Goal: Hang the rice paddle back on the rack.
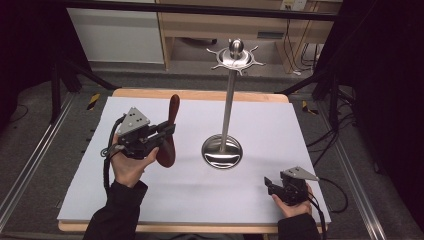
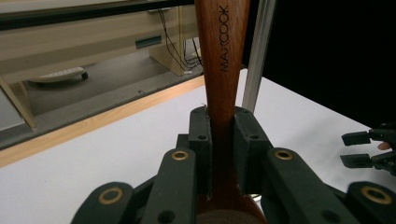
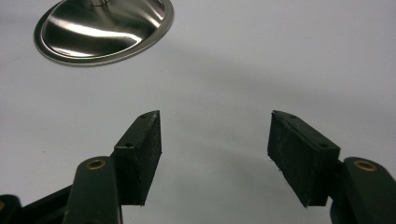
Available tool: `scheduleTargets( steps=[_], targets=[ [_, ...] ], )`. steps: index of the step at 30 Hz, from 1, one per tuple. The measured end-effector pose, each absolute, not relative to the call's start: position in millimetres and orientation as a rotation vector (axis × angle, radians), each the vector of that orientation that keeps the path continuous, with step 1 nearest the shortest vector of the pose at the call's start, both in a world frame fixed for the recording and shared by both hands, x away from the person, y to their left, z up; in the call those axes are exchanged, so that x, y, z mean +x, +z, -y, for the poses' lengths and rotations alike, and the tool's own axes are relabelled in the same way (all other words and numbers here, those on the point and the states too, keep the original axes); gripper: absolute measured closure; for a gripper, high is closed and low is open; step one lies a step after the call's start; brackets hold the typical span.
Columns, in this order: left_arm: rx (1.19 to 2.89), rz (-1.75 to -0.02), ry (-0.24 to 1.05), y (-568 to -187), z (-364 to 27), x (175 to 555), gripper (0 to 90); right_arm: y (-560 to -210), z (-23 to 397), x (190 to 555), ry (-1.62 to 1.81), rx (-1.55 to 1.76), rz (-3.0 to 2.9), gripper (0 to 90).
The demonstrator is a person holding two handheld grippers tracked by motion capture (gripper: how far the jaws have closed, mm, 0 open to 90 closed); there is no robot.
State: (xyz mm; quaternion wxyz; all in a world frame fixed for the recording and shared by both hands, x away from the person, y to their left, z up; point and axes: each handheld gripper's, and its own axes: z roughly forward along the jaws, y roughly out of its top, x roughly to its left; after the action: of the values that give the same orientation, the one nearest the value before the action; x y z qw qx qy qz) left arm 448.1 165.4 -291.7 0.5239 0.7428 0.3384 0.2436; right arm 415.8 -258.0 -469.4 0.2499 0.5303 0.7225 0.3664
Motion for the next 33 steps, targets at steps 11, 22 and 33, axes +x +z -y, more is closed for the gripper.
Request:
scheduleTargets(
  steps=[11,22,33],
  targets=[
    [1.769,-0.765,0.593,-273,-159,451,78.4,-469,258,416,1.000,1.445,-1.967,35.2],
    [1.773,-0.746,0.591,-254,-153,451,78.4,-469,258,416,1.000,1.447,-1.966,35.2],
    [1.768,-0.710,0.582,-242,-144,454,78.4,-469,258,416,1.002,1.446,-1.966,35.1]
  ],
)
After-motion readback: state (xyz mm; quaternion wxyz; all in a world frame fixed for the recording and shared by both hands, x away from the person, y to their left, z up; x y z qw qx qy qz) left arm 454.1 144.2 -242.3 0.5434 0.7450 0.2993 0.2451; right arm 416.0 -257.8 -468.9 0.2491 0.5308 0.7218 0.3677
